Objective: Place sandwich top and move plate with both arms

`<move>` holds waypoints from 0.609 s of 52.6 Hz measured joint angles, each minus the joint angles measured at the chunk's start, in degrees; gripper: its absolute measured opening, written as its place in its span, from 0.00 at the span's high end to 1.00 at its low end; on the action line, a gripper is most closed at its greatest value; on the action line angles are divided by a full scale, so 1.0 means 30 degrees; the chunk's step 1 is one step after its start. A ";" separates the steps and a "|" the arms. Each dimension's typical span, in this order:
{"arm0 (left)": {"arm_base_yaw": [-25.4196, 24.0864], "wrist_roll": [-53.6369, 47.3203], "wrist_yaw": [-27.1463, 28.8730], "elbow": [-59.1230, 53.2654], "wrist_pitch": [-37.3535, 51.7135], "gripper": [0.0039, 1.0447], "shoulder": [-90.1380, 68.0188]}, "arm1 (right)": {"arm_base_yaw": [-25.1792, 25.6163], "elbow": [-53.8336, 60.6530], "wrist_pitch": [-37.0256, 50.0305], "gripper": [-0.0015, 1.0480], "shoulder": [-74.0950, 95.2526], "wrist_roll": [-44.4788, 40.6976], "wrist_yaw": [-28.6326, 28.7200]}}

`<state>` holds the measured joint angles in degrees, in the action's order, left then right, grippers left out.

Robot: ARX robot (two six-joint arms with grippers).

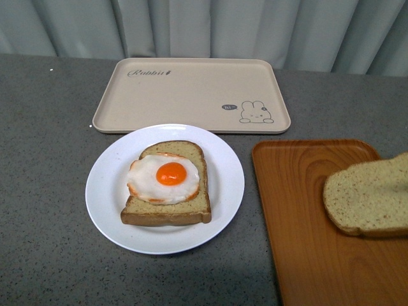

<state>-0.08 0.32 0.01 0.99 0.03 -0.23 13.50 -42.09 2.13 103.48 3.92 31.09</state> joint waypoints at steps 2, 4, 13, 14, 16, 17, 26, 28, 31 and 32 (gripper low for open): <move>0.0000 0.0000 0.0000 0.0000 0.0000 0.06 0.0000 | -0.0255 0.0000 0.0022 0.97 -0.0605 0.0379 0.0539; 0.0000 0.0000 0.0000 -0.0007 0.0000 0.06 0.0000 | -0.0532 0.0000 0.0131 0.97 -0.1202 0.0772 0.1100; 0.0000 0.0000 0.0000 -0.0007 0.0000 0.06 0.0000 | -0.3242 -0.0459 0.1698 0.97 -0.2951 0.3738 0.2652; 0.0000 0.0000 0.0000 -0.0007 0.0000 0.06 0.0000 | -0.3439 -0.0517 0.1785 0.97 -0.2929 0.3861 0.2637; 0.0000 0.0000 0.0000 -0.0007 0.0000 0.06 0.0000 | -0.4422 -0.0852 0.2259 0.97 -0.2652 0.4393 0.2579; 0.0000 0.0007 0.0000 0.0000 0.0000 0.06 0.0000 | -0.4830 -0.1020 0.2470 0.97 -0.2470 0.4699 0.2521; 0.0000 0.0000 0.0000 -0.0007 0.0000 0.06 0.0000 | -0.7796 -0.2404 0.4080 0.97 -0.0495 0.6579 0.2215; 0.0000 0.0000 0.0000 0.0000 0.0000 0.06 0.0000 | -0.8510 -0.2834 0.4357 0.97 0.0138 0.6994 0.2142; 0.0000 0.0000 0.0000 0.0000 0.0000 0.06 0.0000 | -0.9318 -0.3330 0.4801 0.97 0.0962 0.7548 0.2149; 0.0000 0.0000 0.0000 0.0000 0.0000 0.06 0.0000 | -0.9464 -0.3424 0.4896 0.97 0.1122 0.7665 0.2157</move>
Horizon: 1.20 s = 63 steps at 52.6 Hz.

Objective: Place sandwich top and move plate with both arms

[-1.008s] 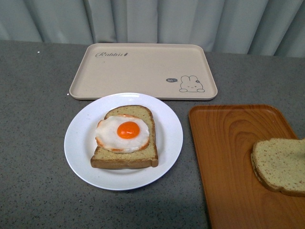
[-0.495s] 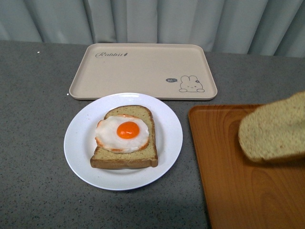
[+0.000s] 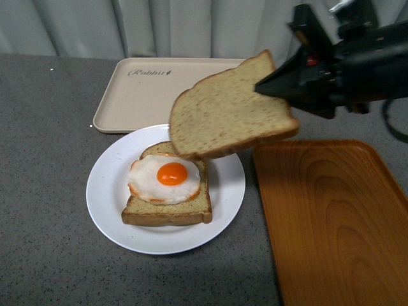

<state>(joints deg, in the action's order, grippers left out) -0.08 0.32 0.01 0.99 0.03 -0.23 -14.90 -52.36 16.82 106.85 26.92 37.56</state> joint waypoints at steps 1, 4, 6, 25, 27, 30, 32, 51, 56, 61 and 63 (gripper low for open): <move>0.0000 0.0000 0.0000 -0.0007 0.0000 0.06 0.0000 | -0.0299 -0.0189 0.0131 0.97 0.0335 0.0189 0.0000; 0.0000 0.0000 0.0000 0.0000 0.0000 0.06 0.0000 | -0.0976 -0.0692 0.0204 0.97 0.1093 0.0583 -0.0015; 0.0000 0.0000 0.0000 0.0000 0.0000 0.06 0.0000 | -0.1333 -0.0954 0.0204 0.97 0.1508 0.0758 -0.0015; 0.0000 0.0000 0.0000 0.0000 0.0000 0.06 0.0000 | -0.2747 -0.1996 -0.0350 0.97 0.4437 0.1078 -0.0561; 0.0000 0.0000 0.0000 0.0000 0.0000 0.06 0.0000 | -0.2703 -0.1996 -0.0488 0.97 0.4743 0.0947 -0.0787; 0.0000 0.0000 0.0000 0.0000 0.0000 0.06 0.0000 | -0.2630 -0.1989 -0.0525 0.97 0.5144 0.0940 -0.0787; 0.0000 0.0000 0.0000 0.0000 0.0000 0.06 0.0000 | -0.2586 -0.1989 -0.0525 0.97 0.5326 0.0933 -0.0787; 0.0000 0.0000 0.0000 0.0000 0.0000 0.06 0.0000 | -0.1778 -0.1413 -0.0794 0.48 0.5187 0.0124 -0.1523; 0.0000 0.0000 0.0000 0.0000 0.0000 0.06 0.0000 | -0.1348 -0.0852 -0.0765 0.35 0.4459 -0.0138 -0.1872; 0.0000 0.0000 0.0000 0.0000 0.0000 0.06 0.0000 | -0.0721 -0.0117 -0.0590 0.20 0.3264 -0.0503 -0.2565; 0.0000 0.0000 0.0000 -0.0007 0.0000 0.06 0.0000 | -0.0321 0.0401 -0.0262 0.11 0.2521 -0.0750 -0.3279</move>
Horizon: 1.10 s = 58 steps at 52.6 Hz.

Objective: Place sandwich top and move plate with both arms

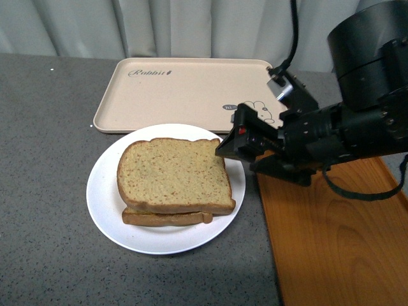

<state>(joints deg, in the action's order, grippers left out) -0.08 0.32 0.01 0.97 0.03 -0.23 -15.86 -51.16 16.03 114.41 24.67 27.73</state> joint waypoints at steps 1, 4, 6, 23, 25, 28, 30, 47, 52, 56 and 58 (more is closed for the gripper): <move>0.0000 0.0000 0.0000 0.0000 0.0000 0.06 0.0000 | 0.0160 0.0211 0.0124 0.08 -0.0299 -0.0102 -0.0444; 0.0000 0.0000 0.0000 0.0000 0.0000 0.06 0.0000 | 0.0481 0.0597 0.0219 0.07 -0.0860 -0.0350 -0.1093; 0.0000 0.0000 0.0000 0.0000 0.0000 0.06 0.0000 | 0.0801 0.1151 0.0430 0.09 -0.1588 -0.0801 -0.1996; 0.0000 0.0000 0.0000 0.0000 0.0000 0.06 0.0000 | 0.2688 0.6943 0.7038 0.09 -0.6637 -0.4532 -1.2531; 0.0000 0.0000 0.0000 0.0000 0.0000 0.06 0.0000 | 0.2820 0.7686 0.8969 0.10 -0.6790 -0.4976 -1.3304; 0.0000 0.0000 0.0000 0.0000 0.0000 0.06 0.0007 | 0.3191 0.9267 1.4914 0.21 -0.5821 -0.6411 -1.1752; 0.0000 0.0000 0.0000 0.0000 0.0000 0.06 0.0015 | 0.3271 1.0462 1.7996 0.30 -0.5559 -0.7176 -1.1293; 0.0000 -0.0007 0.0000 0.0000 0.0000 0.06 0.0007 | 0.4080 1.4112 1.8739 0.84 -1.0652 -0.8131 -1.0360; 0.0000 0.0000 0.0000 0.0000 0.0000 0.06 0.0007 | 0.4962 1.4826 1.7828 0.99 -1.2276 -0.8160 -0.9377; 0.0000 0.0000 0.0000 0.0000 0.0000 0.06 0.0007 | 0.5246 1.5380 1.6487 0.99 -1.4222 -0.8189 -0.9369; 0.0000 -0.0007 -0.0007 0.0007 0.0000 0.06 0.0007 | 0.5246 1.5380 1.5059 0.99 -1.5336 -0.8196 -0.9333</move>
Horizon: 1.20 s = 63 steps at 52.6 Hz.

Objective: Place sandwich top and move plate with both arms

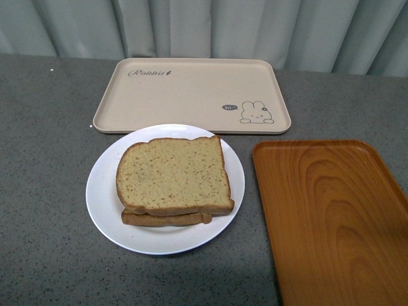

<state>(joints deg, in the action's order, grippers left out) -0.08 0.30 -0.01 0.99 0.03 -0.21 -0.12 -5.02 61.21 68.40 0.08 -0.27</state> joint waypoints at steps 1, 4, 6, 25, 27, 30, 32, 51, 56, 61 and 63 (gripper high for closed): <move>0.0000 0.0000 0.0000 0.0000 0.0000 0.06 0.0000 | 0.0000 0.0022 -0.0306 0.99 -0.0291 -0.0007 0.0007; 0.0000 0.0000 0.0007 0.0000 0.0000 0.06 0.0000 | 0.0000 0.0226 -0.1858 0.99 -0.2361 -0.0007 0.0051; 0.0000 0.0000 0.0007 0.0000 0.0000 0.06 0.0000 | 0.0007 0.0401 -0.2470 0.99 -0.3344 -0.0007 0.0058; 0.0000 0.0000 0.0007 0.0000 0.0000 0.06 0.0000 | 0.0007 0.1355 -0.6368 0.99 -0.8160 -0.0007 0.0058; 0.0000 0.0000 0.0007 -0.0007 0.0000 0.06 0.0000 | 0.0007 0.1392 -0.6747 0.99 -0.8590 -0.0007 0.0058; 0.0000 0.0000 0.0007 -0.0007 0.0000 0.06 0.0000 | 0.0007 0.1479 -0.7497 0.99 -0.9435 -0.0007 0.0058; 0.0000 0.0000 0.0007 -0.0007 0.0000 0.06 0.0000 | 0.0007 0.1508 -0.7883 0.99 -0.9865 -0.0007 0.0058; 0.0000 0.0000 0.0007 0.0000 0.0000 0.06 0.0000 | 0.0007 0.1566 -1.2262 0.99 -1.4644 -0.0007 0.0066; 0.0000 0.0000 0.0007 0.0000 0.0000 0.06 0.0000 | 0.0007 0.1566 -1.3238 0.99 -1.5686 -0.0007 0.0066; 0.0000 0.0000 0.0007 -0.0007 0.0000 0.06 0.0000 | 0.0007 0.1566 -1.4171 0.99 -1.6626 -0.0007 0.0066; 0.0000 0.0000 0.0007 0.0000 0.0000 0.06 0.0000 | 0.0007 0.1566 -1.4382 0.99 -1.6837 -0.0007 0.0066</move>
<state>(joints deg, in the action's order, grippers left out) -0.08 0.30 0.01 0.99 0.03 -0.21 -0.10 -0.32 18.06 17.89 0.05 -0.08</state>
